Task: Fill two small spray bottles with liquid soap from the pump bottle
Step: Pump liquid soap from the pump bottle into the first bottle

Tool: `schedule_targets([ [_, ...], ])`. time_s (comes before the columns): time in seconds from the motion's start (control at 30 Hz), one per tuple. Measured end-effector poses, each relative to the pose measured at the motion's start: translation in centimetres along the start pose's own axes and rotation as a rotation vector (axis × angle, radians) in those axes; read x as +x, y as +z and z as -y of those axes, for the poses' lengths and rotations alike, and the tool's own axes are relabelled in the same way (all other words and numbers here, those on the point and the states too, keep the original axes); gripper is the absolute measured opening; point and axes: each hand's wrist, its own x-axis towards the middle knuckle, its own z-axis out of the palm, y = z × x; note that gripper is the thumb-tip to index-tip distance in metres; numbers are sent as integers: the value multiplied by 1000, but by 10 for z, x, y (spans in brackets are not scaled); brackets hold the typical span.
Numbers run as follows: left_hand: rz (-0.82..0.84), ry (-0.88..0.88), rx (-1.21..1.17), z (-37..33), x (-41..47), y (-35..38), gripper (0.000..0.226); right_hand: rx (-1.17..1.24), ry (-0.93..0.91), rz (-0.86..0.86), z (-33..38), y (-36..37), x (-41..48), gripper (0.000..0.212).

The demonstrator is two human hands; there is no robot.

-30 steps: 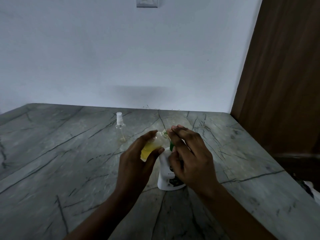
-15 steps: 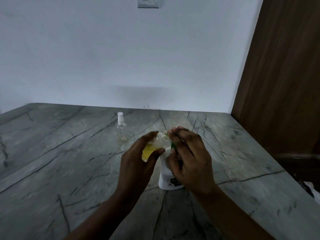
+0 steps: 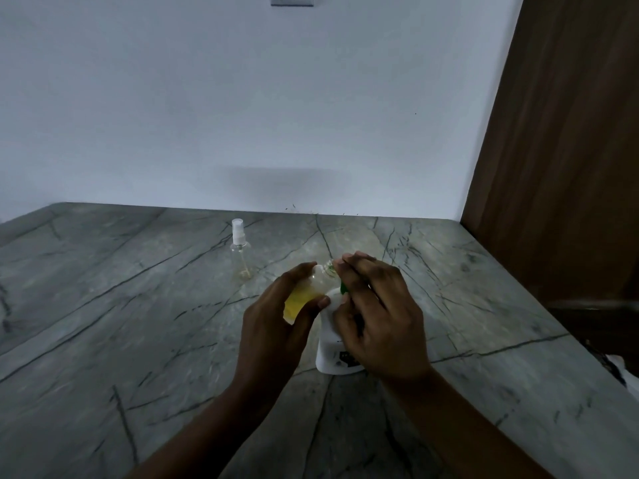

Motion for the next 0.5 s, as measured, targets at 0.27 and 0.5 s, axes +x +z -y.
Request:
schedule_targets([
  [0.27,-4,-3,-19,2,3,3,43,-26,8,36,2,-6,7,48],
  [0.5,-22,4,-20,-4,4,1,42,-46,17,33,1,-8,8,36],
])
